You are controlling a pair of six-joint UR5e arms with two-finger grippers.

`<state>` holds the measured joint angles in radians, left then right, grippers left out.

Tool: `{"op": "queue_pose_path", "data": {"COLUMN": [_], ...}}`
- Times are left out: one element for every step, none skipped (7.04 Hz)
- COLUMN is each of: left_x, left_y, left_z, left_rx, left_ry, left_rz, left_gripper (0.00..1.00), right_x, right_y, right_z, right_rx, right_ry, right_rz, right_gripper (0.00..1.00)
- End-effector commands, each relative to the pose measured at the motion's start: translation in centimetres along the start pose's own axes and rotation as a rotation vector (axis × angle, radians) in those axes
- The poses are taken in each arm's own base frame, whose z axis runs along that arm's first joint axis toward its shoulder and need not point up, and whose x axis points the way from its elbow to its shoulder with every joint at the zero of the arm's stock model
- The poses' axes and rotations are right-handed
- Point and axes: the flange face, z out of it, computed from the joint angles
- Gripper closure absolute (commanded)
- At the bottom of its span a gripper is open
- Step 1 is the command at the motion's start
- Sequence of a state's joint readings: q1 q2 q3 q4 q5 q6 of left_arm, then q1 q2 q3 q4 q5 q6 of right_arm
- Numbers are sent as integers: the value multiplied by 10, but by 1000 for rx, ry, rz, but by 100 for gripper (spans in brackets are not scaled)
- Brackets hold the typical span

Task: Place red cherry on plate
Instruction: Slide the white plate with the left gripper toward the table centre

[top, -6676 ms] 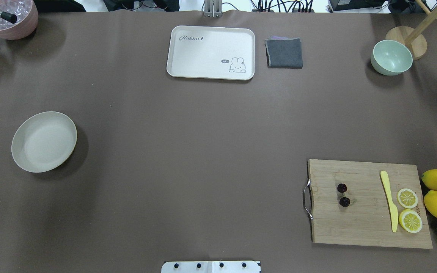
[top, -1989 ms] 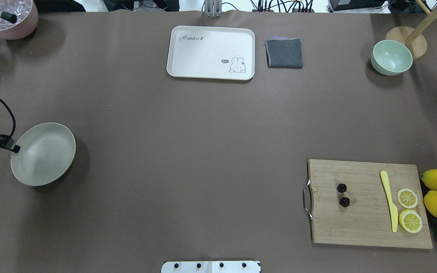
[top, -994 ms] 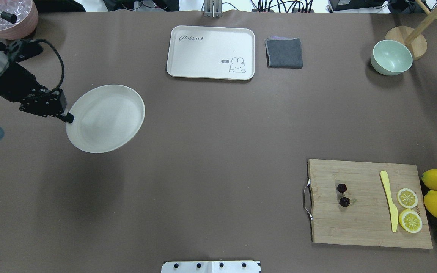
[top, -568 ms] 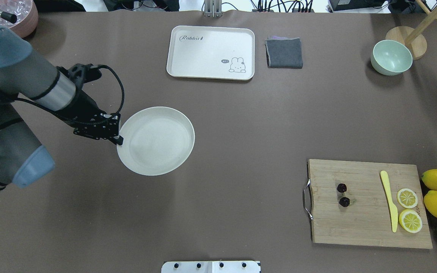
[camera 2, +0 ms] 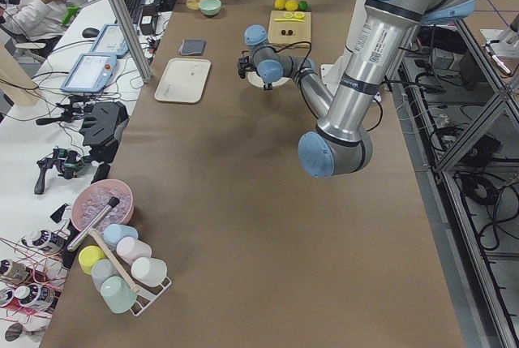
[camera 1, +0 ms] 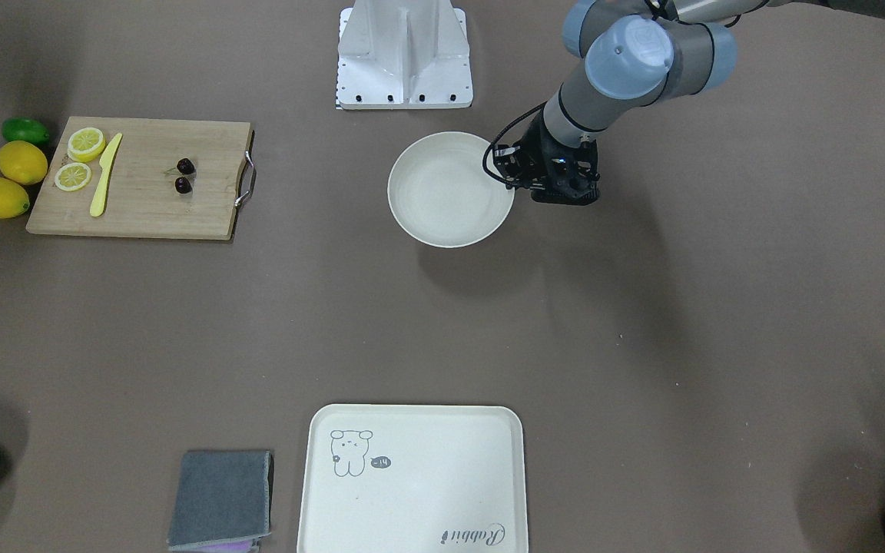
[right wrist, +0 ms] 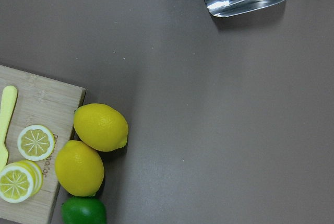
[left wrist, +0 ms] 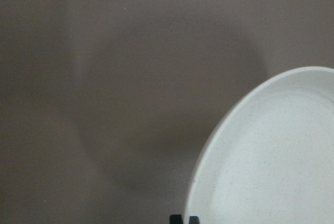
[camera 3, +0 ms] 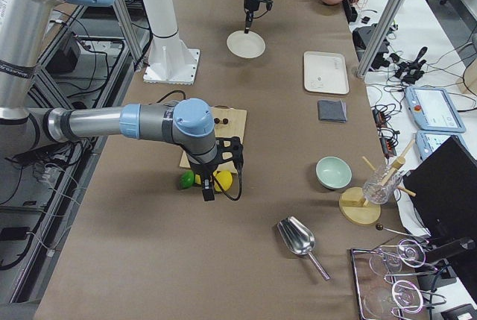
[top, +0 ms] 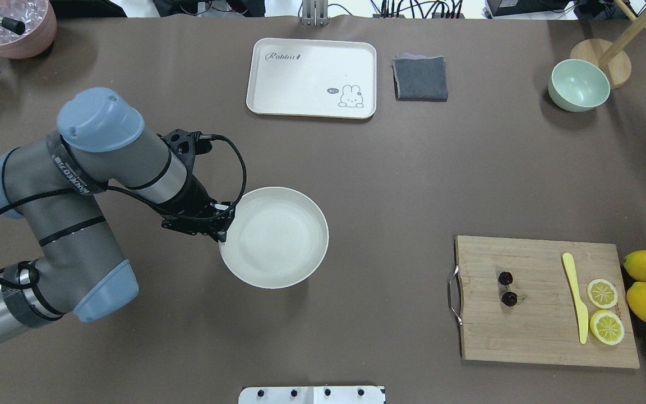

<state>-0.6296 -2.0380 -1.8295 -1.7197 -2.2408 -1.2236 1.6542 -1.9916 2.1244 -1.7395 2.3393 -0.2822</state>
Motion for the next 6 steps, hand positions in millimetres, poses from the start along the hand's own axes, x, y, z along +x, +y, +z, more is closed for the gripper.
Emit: {"op": "queue_pose_path", "data": {"left_x": [23,30,30,29,25,24], "left_y": [-2,0,-2,-5,-12,-11], "left_z": [15,43,46,55,68,89], "left_rx": [31,34,45,42,53,77], "left_ry": [-20,-48,-47,-45,-12,15], "left_rz": [10,20,22,4,2,-6], "left_gripper": [100,100,100,100,100,100], "right_x": [0,-1,-1,-1,0,0], "right_y": [0,0,0,0,0,0], "right_z": [1,1,1,1,1,1], "right_rx": [-2,-1,0,-1,-2,-2], "right_ry": [0,-3,-3,-3,-4,-5], "right_rz": [-1,-1,-2,-1,0,0], "right_gripper": [0,0,0,0,0,0]}}
